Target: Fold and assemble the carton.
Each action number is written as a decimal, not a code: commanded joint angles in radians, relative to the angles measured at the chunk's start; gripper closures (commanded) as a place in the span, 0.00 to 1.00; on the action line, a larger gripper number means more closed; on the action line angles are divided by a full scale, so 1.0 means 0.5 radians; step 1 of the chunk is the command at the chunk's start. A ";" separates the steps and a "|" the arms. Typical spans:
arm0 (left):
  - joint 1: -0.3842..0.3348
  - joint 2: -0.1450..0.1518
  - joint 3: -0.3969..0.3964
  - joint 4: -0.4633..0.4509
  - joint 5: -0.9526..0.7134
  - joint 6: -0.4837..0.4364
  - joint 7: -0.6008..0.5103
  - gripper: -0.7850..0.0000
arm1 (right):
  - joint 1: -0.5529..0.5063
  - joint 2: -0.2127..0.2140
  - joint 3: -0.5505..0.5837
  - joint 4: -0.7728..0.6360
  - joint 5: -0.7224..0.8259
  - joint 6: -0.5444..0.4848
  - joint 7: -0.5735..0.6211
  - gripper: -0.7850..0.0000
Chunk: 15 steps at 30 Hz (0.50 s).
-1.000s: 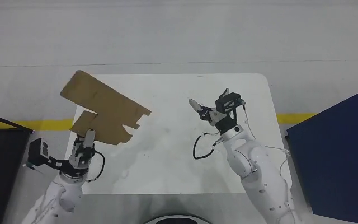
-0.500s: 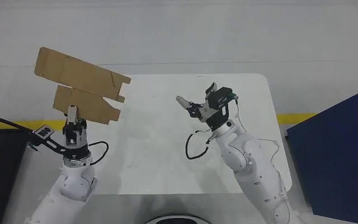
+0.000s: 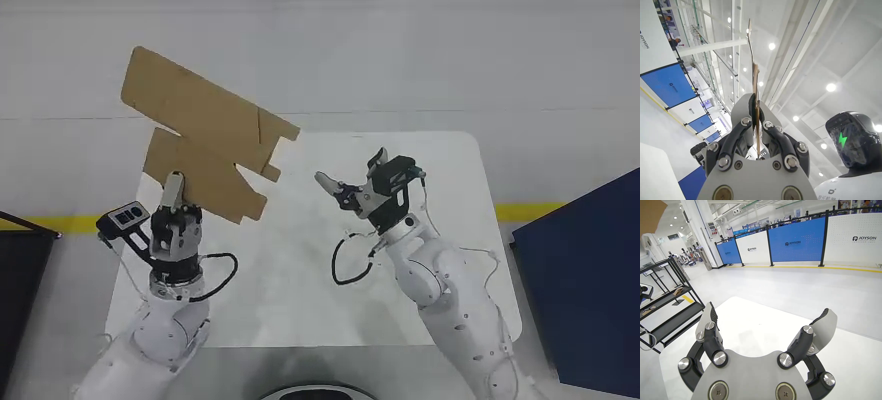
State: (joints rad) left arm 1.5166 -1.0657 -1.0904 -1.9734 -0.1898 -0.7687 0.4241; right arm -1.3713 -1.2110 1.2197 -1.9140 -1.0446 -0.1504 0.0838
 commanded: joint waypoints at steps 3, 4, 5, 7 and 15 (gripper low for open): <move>0.015 -0.006 0.021 -0.048 -0.236 -0.002 0.056 1.00 | 0.000 0.000 0.000 0.000 0.000 0.000 0.000 0.00; 0.015 -0.006 0.021 -0.048 -0.236 -0.002 0.056 1.00 | 0.000 0.000 0.000 0.000 0.000 0.000 0.000 0.00; 0.015 -0.006 0.021 -0.048 -0.236 -0.002 0.056 1.00 | 0.000 0.000 0.000 0.000 0.000 0.000 0.000 0.00; 0.015 -0.006 0.021 -0.048 -0.236 -0.002 0.056 1.00 | 0.000 0.000 0.000 0.000 0.000 0.000 0.000 0.00; -0.023 -0.011 -0.227 -0.021 0.648 0.243 0.138 1.00 | 0.000 0.000 0.000 0.000 0.000 0.000 0.000 0.00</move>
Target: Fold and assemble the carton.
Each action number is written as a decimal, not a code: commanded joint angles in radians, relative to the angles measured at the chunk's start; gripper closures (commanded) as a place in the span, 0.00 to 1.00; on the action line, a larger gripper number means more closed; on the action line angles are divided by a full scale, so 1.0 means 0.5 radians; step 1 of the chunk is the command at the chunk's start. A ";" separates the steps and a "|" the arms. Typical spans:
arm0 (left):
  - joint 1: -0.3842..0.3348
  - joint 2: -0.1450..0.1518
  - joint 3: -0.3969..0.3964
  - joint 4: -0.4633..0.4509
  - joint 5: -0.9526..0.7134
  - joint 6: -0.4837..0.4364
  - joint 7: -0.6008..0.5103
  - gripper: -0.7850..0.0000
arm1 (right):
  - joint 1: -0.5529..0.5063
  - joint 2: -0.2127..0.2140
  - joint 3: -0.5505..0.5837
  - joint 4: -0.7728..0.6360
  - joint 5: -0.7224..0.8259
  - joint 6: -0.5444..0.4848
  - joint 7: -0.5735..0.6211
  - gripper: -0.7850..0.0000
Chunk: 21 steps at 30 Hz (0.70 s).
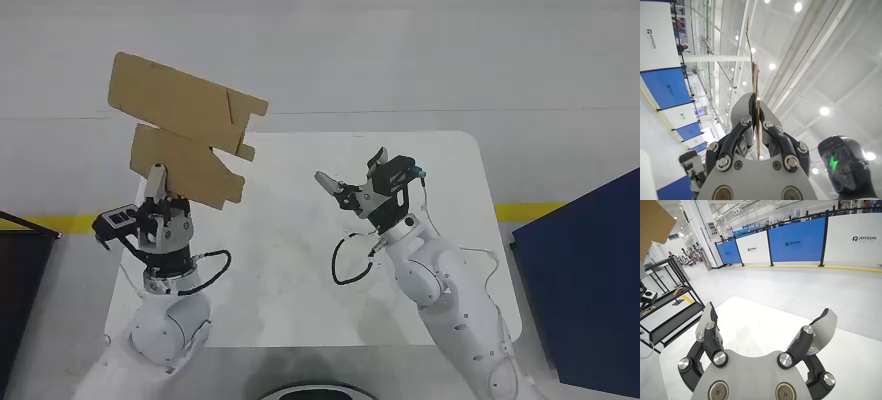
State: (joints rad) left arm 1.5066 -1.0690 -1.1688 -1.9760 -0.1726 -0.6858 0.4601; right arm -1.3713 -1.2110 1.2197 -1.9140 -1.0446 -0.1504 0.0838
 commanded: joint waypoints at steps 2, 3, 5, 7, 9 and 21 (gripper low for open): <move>-0.018 -0.013 -0.143 -0.057 1.144 0.199 0.155 1.00 | 0.000 0.000 0.000 0.000 0.000 0.000 0.000 0.00; -0.035 -0.014 -0.187 -0.070 1.442 0.273 0.194 1.00 | 0.000 0.000 0.000 0.000 0.000 0.000 0.000 0.00; -0.070 -0.004 -0.260 -0.123 2.219 0.369 0.194 1.00 | 0.000 0.000 0.000 0.000 0.000 0.000 0.000 0.00; -0.053 -0.005 -0.249 -0.138 2.523 0.387 0.290 1.00 | 0.000 0.000 0.000 0.000 0.000 0.000 0.000 0.00; -0.083 0.004 -0.292 -0.150 2.902 0.418 0.269 1.00 | 0.000 0.000 0.000 0.000 0.000 0.000 0.000 0.00; -0.022 -0.006 -0.241 -0.133 2.727 0.396 0.378 1.00 | 0.000 0.000 0.000 0.000 0.000 0.000 0.000 0.00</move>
